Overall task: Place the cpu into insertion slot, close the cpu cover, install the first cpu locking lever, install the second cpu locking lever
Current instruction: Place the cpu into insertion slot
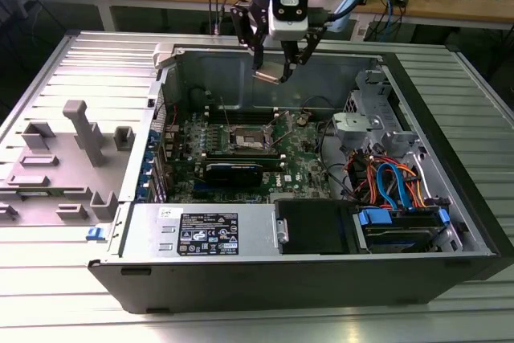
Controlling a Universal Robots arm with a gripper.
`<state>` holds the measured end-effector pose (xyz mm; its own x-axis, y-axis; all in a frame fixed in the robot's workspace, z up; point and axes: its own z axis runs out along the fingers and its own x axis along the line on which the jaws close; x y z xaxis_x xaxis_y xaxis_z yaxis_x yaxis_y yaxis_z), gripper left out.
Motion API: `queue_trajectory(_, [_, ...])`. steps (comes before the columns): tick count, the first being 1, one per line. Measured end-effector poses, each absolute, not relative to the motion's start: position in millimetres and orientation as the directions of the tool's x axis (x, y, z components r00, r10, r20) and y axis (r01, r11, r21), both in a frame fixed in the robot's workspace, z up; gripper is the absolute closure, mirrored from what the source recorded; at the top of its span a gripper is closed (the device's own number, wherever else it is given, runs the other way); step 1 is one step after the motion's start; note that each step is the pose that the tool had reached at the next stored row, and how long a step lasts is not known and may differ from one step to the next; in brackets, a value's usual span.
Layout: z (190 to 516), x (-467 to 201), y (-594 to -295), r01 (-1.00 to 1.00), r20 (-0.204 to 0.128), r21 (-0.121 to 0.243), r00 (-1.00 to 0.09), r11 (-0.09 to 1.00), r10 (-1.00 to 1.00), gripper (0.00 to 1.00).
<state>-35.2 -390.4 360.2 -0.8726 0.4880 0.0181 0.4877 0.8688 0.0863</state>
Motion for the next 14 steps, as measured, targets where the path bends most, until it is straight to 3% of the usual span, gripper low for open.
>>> queue_trajectory(14, [359.3,-35.2,-390.4,0.569,0.018,0.086,-0.821,0.818,0.57,0.46])
